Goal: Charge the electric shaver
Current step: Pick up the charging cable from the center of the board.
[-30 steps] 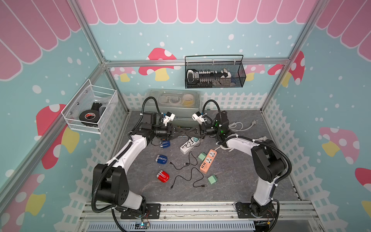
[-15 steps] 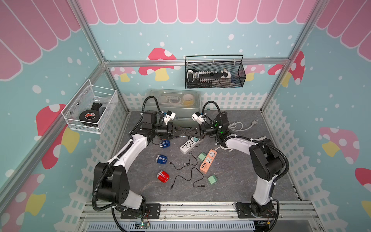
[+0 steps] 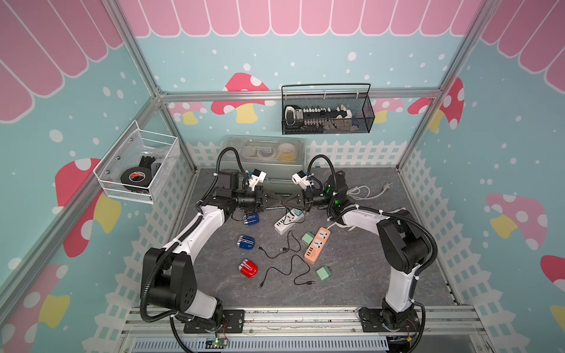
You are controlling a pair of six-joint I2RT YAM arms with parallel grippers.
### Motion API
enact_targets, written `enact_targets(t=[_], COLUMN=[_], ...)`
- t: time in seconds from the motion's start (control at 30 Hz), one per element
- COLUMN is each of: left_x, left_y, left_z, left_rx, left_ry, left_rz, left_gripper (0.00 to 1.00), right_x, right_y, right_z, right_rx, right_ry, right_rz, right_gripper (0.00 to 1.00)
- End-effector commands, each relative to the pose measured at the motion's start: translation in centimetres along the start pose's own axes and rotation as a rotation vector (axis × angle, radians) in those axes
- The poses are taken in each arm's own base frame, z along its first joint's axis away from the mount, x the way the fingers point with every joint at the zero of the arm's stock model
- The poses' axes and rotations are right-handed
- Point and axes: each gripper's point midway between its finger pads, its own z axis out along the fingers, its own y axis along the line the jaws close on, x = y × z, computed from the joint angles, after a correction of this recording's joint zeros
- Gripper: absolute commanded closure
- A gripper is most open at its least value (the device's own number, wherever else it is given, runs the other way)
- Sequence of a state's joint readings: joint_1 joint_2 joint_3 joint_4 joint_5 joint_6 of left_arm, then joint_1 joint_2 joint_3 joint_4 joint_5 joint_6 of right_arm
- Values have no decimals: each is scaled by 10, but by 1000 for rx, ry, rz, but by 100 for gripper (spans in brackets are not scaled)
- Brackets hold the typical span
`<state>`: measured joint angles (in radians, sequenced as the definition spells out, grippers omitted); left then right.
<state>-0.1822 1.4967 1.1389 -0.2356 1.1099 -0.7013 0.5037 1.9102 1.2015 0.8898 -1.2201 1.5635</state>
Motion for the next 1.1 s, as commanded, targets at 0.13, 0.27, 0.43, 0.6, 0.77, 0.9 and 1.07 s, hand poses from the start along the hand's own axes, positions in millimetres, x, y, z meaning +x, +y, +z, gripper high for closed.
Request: enact_targets(t=[0.13, 0.27, 0.43, 0.6, 0.77, 0.9, 1.07], left_x=[2, -20, -38, -40, -42, -44, -45], left_y=[-20, -18, -21, -16, -11, -8, -7], left_z=[5, 2, -2, -6, -12, -14, -14], left_rx=[42, 32, 57, -3, -52, -65, -48], left_ry=[-50, -181, -282, -310, -356, -377, -391], left_rz=[-46, -141, -218, -249, -272, -285, -317], left_gripper=[100, 100, 100, 100, 100, 100, 100], right_x=[-30, -26, -22, -31, -31, -25, -18], right_y=[15, 11, 3, 8, 13, 13, 11], right_z=[-5, -12, -22, -43, -65, -66, -58], right_rx=[23, 92, 130, 183, 302, 305, 291], right_ry=[-178, -235, -297, -429, -533, -533, -498], right_rz=[-72, -106, -105, -132, -142, -83, -56], right_gripper=[70, 57, 54, 52, 50, 49, 49])
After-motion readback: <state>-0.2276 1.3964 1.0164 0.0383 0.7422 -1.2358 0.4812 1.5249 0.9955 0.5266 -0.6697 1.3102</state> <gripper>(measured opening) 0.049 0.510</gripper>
